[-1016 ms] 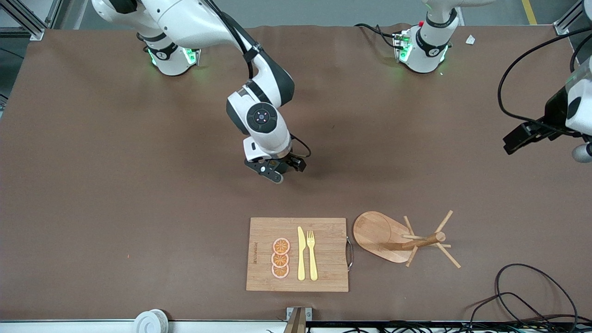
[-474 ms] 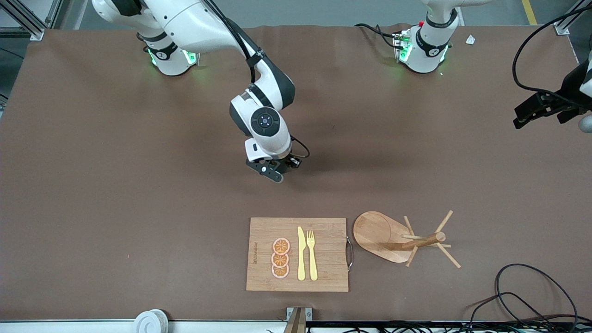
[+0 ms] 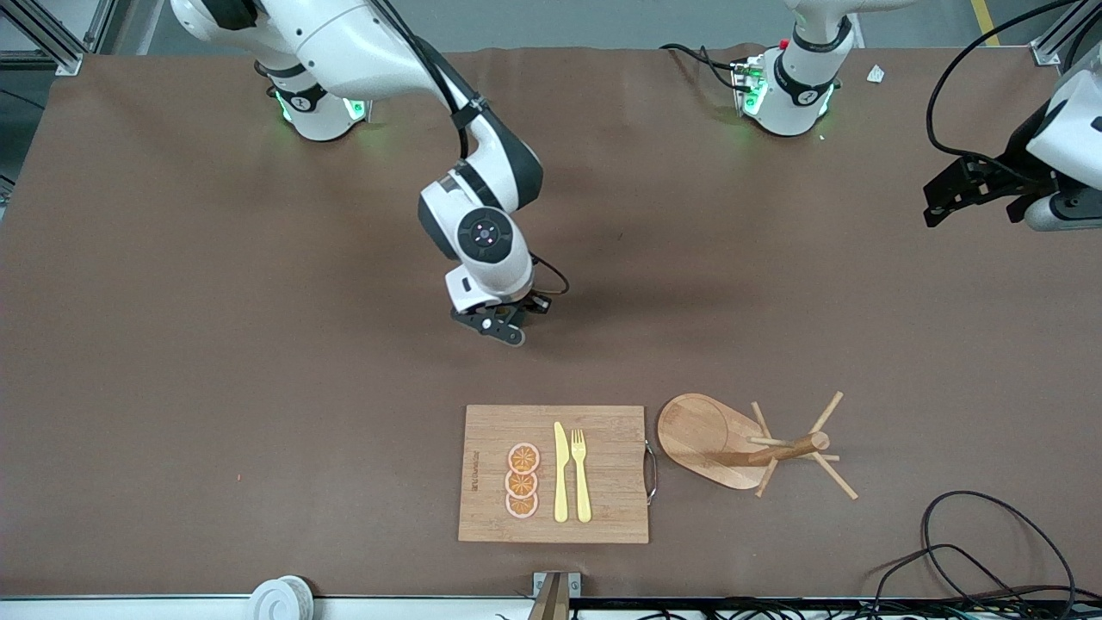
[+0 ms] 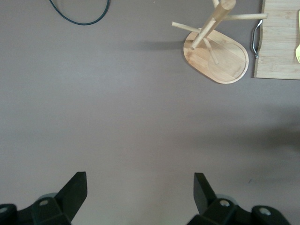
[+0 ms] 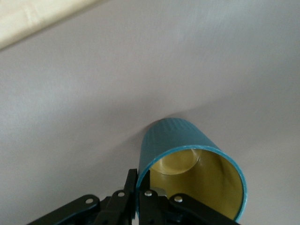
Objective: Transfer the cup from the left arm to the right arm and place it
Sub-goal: 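Carry the mug with the right gripper and lower it onto the table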
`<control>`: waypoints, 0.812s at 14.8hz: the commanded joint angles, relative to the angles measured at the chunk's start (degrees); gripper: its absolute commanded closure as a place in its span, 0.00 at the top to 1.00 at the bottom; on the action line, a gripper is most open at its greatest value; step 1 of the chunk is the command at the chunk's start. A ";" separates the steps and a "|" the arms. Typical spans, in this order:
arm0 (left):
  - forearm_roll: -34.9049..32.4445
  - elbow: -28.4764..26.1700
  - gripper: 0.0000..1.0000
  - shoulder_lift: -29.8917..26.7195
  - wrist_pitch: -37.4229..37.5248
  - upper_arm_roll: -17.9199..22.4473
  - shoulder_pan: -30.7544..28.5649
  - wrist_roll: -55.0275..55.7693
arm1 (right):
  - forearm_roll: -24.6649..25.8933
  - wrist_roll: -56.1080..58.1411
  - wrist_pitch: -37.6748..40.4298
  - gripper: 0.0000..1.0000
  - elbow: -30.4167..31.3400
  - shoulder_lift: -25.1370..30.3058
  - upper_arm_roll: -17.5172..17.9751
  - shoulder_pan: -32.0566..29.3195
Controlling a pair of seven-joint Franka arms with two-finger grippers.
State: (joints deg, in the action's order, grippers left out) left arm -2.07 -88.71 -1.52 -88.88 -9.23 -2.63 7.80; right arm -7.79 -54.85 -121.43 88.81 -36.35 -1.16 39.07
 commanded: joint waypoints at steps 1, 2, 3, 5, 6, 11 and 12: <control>0.92 -1.29 1.00 -1.91 0.02 0.00 -0.53 -3.22 | -0.12 15.76 6.71 0.00 -0.39 5.14 0.90 -10.20; 1.01 -1.29 1.00 -1.82 -0.07 0.00 -0.36 -3.32 | 0.05 21.57 7.77 0.00 -0.74 5.85 0.90 -13.02; 1.01 -1.20 1.00 -1.65 -0.33 0.00 -0.18 -3.32 | 0.14 27.46 8.31 0.00 -0.92 6.20 0.90 -16.10; 0.75 -0.93 1.00 -1.21 -0.77 -0.78 -0.18 -3.32 | 0.31 40.02 9.10 0.00 -1.01 6.56 0.81 -21.81; 0.66 -0.93 1.00 -1.03 -0.86 -1.14 -0.09 -3.23 | 1.36 46.96 9.02 0.00 -1.01 6.38 0.81 -25.23; 0.40 -1.20 1.00 -1.03 -0.68 -1.58 -0.62 -3.14 | 8.58 63.79 4.80 0.00 -0.74 4.20 0.81 -35.62; 0.40 -1.28 1.00 -0.94 -0.68 -1.58 -0.62 -3.14 | 8.58 66.16 3.75 0.00 -0.74 3.23 0.90 -37.12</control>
State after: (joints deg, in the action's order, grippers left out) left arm -2.06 -88.91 -1.67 -89.01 -10.65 -2.73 5.53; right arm -0.66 7.46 -115.53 87.24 -31.83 -1.70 4.45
